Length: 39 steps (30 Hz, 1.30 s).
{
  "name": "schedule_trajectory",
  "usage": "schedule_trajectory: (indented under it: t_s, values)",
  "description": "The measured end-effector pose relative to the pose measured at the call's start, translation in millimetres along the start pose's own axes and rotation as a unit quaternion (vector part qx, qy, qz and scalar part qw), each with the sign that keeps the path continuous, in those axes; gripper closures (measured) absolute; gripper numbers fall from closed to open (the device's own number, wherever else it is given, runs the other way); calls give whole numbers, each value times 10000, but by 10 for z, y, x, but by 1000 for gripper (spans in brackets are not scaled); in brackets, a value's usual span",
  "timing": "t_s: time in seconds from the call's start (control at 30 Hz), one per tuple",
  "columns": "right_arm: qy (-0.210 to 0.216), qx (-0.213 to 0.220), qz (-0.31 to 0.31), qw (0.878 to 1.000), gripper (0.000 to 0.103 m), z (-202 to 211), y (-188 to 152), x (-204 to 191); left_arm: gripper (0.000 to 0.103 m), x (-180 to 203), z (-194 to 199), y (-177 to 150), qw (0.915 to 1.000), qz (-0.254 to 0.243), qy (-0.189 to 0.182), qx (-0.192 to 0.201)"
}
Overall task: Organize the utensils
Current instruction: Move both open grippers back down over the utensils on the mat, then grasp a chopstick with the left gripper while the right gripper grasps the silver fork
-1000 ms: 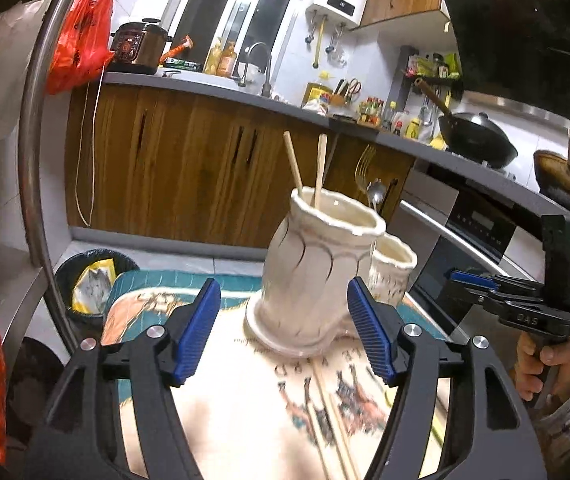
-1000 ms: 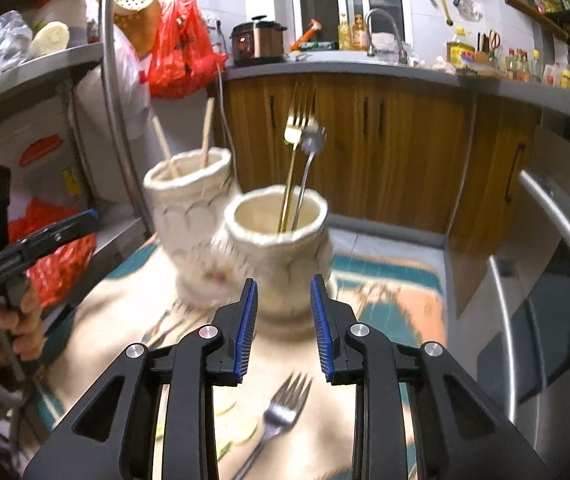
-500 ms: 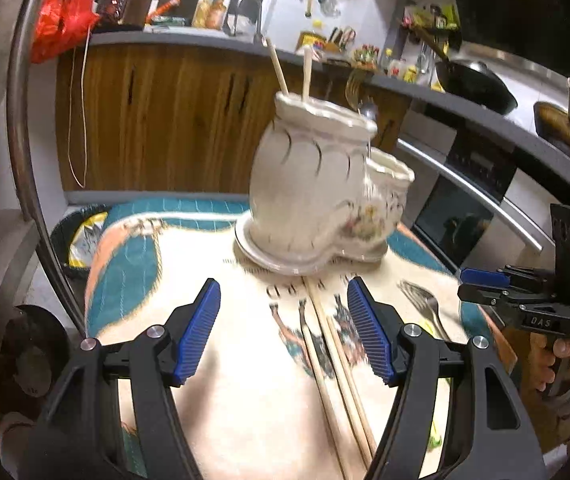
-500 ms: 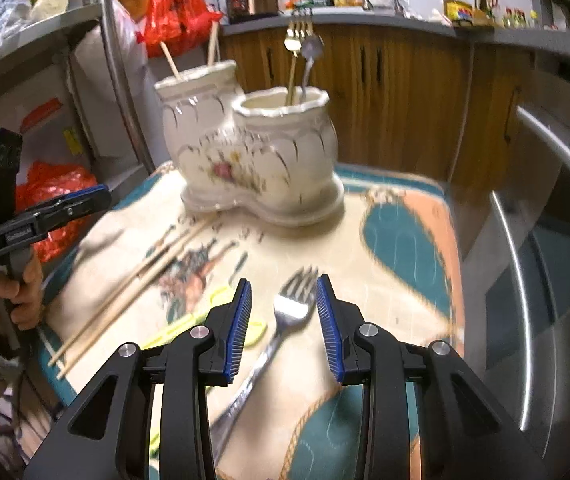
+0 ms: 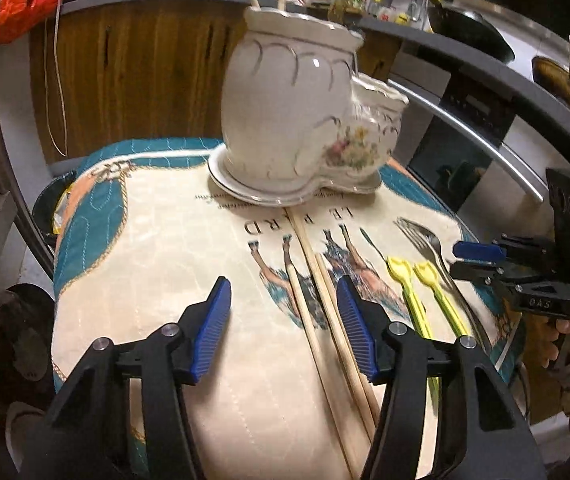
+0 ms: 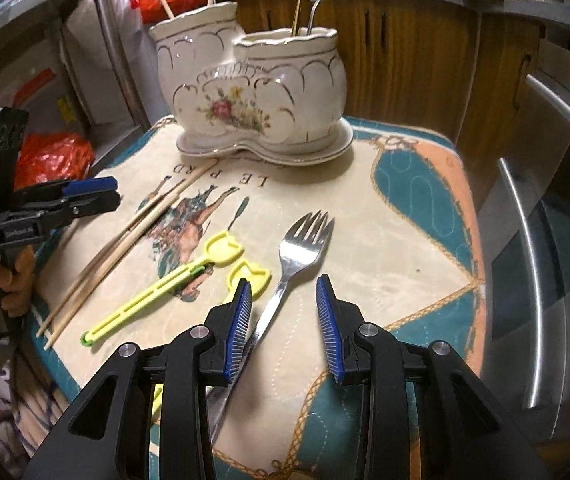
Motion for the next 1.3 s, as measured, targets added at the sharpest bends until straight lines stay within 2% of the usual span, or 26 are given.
schedule_trajectory:
  t_s: [0.1, 0.13, 0.2, 0.23, 0.43, 0.47, 0.5, 0.6, 0.83, 1.0, 1.3]
  values:
    - [74, -46, -100, 9999, 68, -37, -20, 12, 52, 43, -29, -76, 9998, -126, -6, -173]
    - [92, -69, -143, 9998, 74, -53, -36, 26, 53, 52, -45, -103, 9996, -163, 26, -241]
    - [165, -82, -180, 9997, 79, -67, -55, 32, 63, 68, -77, -147, 9991, -224, 64, -351]
    - [209, -65, -208, 9995, 82, -63, -61, 35, 64, 77, -100, -178, 9987, -259, 92, -436]
    - [142, -194, 21, 9997, 83, -55, -46, 22, 73, 99, -112, -233, 9960, -565, 408, -551]
    - [123, -233, 66, 9996, 83, -56, -41, 30, 76, 96, -114, -234, 9957, -586, 434, -564]
    - [105, -269, 99, 9995, 83, -59, -37, 42, 84, 84, -119, -230, 9953, -602, 495, -575]
    - [-6, -434, 234, 9988, 83, -66, -20, 120, 93, 9, -138, -186, 9950, -542, 567, -612]
    - [-301, -875, 441, 9947, 83, -119, -23, 332, 96, -86, -202, -70, 9939, -527, 690, -687]
    - [-163, -1084, 380, 9932, 83, -181, 4, 394, 96, -78, -157, -99, 9912, -611, 796, -860]
    - [-80, -1524, 740, 9855, 81, -219, 47, 315, 96, -80, 10, -279, 9818, -960, 1113, -1205]
Point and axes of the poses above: each gripper's, at about its wrist camera, not at the fingertips, and z roughly against the way its jaws point, x to its right, y to its top, the point moved 8 cm from there along -z, roughly the way its jaws point, and after that the axes turned 9 degrees about z, right-handed, at the moved point
